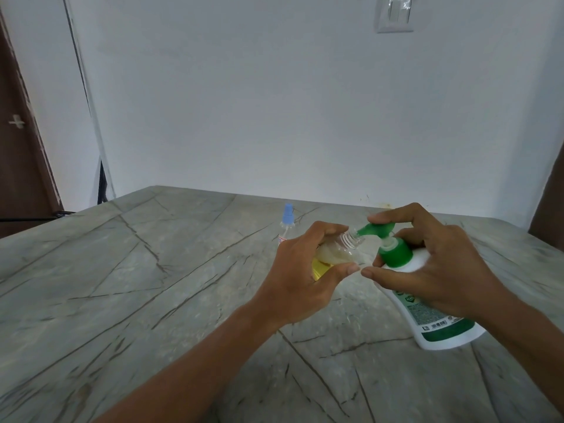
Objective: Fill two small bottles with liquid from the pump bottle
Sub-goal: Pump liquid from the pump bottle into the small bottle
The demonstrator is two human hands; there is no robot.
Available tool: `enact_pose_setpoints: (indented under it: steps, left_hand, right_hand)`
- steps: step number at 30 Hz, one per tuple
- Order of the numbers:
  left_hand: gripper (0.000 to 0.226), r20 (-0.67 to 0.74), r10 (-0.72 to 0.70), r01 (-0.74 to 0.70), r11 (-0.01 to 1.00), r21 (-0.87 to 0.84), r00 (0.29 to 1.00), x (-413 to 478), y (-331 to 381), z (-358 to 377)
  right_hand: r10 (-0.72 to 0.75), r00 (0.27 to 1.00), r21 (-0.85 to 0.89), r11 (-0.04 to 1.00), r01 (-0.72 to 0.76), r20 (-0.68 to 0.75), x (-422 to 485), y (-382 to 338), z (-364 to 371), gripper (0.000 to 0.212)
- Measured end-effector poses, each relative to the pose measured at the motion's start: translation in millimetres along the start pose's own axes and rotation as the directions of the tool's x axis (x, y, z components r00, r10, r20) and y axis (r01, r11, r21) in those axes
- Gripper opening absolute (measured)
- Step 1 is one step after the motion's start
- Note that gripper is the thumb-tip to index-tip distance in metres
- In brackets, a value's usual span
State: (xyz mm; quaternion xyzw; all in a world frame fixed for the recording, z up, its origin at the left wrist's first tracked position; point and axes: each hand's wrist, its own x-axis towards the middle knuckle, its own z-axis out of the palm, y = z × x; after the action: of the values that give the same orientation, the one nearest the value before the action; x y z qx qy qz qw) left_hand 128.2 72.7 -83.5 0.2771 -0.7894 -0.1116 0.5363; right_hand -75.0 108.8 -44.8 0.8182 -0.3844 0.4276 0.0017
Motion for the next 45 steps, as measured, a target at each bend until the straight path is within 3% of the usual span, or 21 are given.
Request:
enact_pose_setpoints:
  steps: [7, 16, 33, 45]
  left_hand:
    - [0.046, 0.024, -0.006, 0.006, 1.000, -0.018, 1.000, -2.4, 1.1, 1.5]
    - [0.046, 0.004, 0.010, -0.010, 1.000, -0.019, 1.000, 0.9, 1.7, 1.0]
    - [0.047, 0.047, -0.001, 0.001, 1.000, -0.002, 0.999, -2.4, 1.3, 2.0]
    - [0.046, 0.024, 0.002, -0.002, 1.000, -0.001, 1.000, 0.9, 0.3, 0.4]
  right_hand:
    - [0.015, 1.000, -0.010, 1.000, -0.016, -0.015, -1.1, 1.4, -0.3, 0.050]
    - [-0.030, 1.000, -0.063, 0.998, 0.029, -0.005, -2.3, 3.1, 3.6, 0.066]
    - [-0.004, 1.000, -0.062, 0.998, 0.002, -0.026, 0.2, 2.9, 1.9, 0.050]
    - [-0.008, 1.000, -0.113, 0.994, 0.010, 0.021, 0.1, 0.8, 1.3, 0.065]
